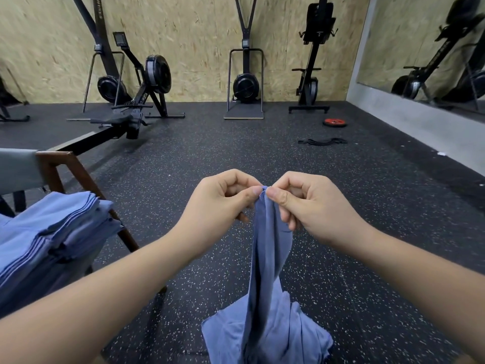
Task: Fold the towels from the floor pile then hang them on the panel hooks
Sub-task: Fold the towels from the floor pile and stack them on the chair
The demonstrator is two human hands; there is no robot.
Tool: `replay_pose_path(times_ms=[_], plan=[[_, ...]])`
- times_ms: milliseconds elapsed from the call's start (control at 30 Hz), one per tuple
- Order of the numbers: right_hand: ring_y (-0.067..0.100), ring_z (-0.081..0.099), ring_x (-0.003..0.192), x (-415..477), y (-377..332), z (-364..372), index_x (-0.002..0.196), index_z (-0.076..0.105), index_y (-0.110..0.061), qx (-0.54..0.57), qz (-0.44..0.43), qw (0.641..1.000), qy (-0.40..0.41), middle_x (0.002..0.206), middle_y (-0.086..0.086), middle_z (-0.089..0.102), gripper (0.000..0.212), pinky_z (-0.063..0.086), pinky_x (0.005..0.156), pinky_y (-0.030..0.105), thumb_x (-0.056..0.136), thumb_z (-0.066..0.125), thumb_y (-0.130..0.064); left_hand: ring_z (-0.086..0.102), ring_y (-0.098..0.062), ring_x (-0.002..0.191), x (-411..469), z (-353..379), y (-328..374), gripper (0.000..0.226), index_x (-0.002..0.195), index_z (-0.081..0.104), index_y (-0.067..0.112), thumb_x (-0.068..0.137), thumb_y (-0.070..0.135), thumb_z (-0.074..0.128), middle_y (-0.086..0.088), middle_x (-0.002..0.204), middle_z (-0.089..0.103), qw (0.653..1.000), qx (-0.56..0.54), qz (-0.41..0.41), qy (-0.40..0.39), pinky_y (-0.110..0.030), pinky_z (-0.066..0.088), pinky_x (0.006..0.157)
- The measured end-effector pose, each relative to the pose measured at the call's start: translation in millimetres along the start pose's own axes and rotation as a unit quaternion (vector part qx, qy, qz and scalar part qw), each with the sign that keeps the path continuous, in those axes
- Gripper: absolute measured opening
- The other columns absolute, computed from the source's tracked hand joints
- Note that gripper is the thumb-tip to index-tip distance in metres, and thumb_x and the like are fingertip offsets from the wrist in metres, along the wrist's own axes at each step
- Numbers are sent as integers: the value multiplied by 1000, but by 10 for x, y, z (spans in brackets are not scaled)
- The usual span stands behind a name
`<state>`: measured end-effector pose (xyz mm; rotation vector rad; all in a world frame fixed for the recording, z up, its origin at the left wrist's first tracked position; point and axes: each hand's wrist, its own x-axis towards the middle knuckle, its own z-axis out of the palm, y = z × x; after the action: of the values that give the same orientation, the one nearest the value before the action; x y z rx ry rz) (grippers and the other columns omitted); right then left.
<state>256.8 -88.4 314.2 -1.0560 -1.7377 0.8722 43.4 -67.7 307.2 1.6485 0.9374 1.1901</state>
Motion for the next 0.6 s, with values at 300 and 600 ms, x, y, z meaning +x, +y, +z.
replay_pose_path(times_ms=[300,600], plan=[[24,54,54,29,-2,7,100,69,-3,55,4,998,-23,65,8,63,20,47,53,30,108,61,-19,67,-17,72,-9,14,15,18,98,72,13,98,-4,65,-13,82,76,997,49,57,0,-35,59,71],[22,58,56,30,37,-36,99,71,-4,21,-4,999,-36,66,8,65,20,49,57,35,107,65,-22,67,-18,83,-1,-45,15,11,99,76,17,89,16,81,-16,95,77,997,39,39,-44,-40,55,83]])
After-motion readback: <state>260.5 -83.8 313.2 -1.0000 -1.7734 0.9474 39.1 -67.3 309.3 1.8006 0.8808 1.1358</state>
